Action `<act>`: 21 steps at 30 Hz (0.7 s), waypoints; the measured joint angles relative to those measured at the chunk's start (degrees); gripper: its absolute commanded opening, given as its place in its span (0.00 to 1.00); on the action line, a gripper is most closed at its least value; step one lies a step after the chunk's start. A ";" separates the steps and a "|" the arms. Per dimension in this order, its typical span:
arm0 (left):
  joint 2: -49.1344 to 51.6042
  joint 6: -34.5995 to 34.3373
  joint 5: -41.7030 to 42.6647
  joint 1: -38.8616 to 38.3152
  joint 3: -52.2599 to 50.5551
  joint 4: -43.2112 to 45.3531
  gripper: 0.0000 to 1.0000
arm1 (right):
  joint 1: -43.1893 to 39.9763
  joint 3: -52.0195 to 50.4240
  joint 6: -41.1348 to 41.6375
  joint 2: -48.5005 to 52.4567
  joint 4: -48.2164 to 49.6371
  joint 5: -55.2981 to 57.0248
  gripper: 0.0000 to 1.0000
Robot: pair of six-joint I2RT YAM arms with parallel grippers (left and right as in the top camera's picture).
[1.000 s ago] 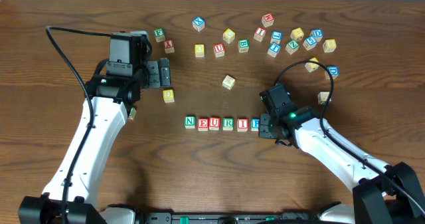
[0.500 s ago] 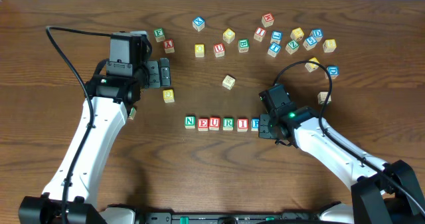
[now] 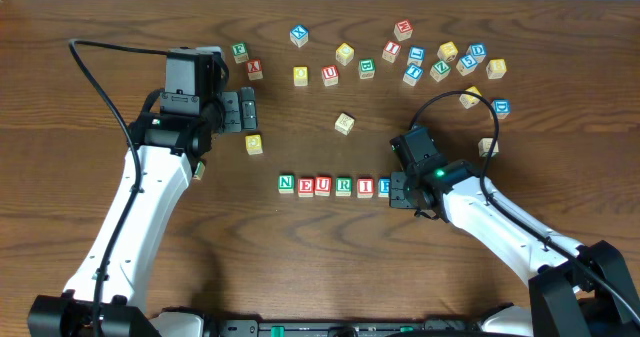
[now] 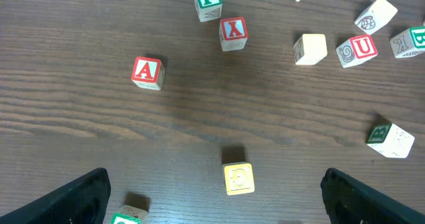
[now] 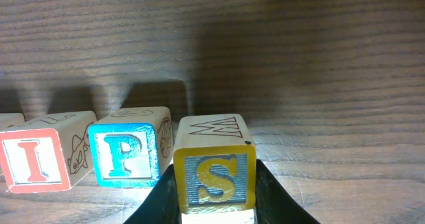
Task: Spell out NEURIPS
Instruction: 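Lower the yellow S block to the right of the P block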
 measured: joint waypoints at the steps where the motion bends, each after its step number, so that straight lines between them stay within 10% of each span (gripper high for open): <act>1: 0.00 0.00 0.00 0.00 0.00 0.00 1.00 | 0.00 0.00 0.00 0.00 0.00 0.00 0.14; 21: 0.00 0.00 0.00 0.00 0.00 0.00 1.00 | 0.00 0.00 -0.07 2.73 1.16 0.00 0.11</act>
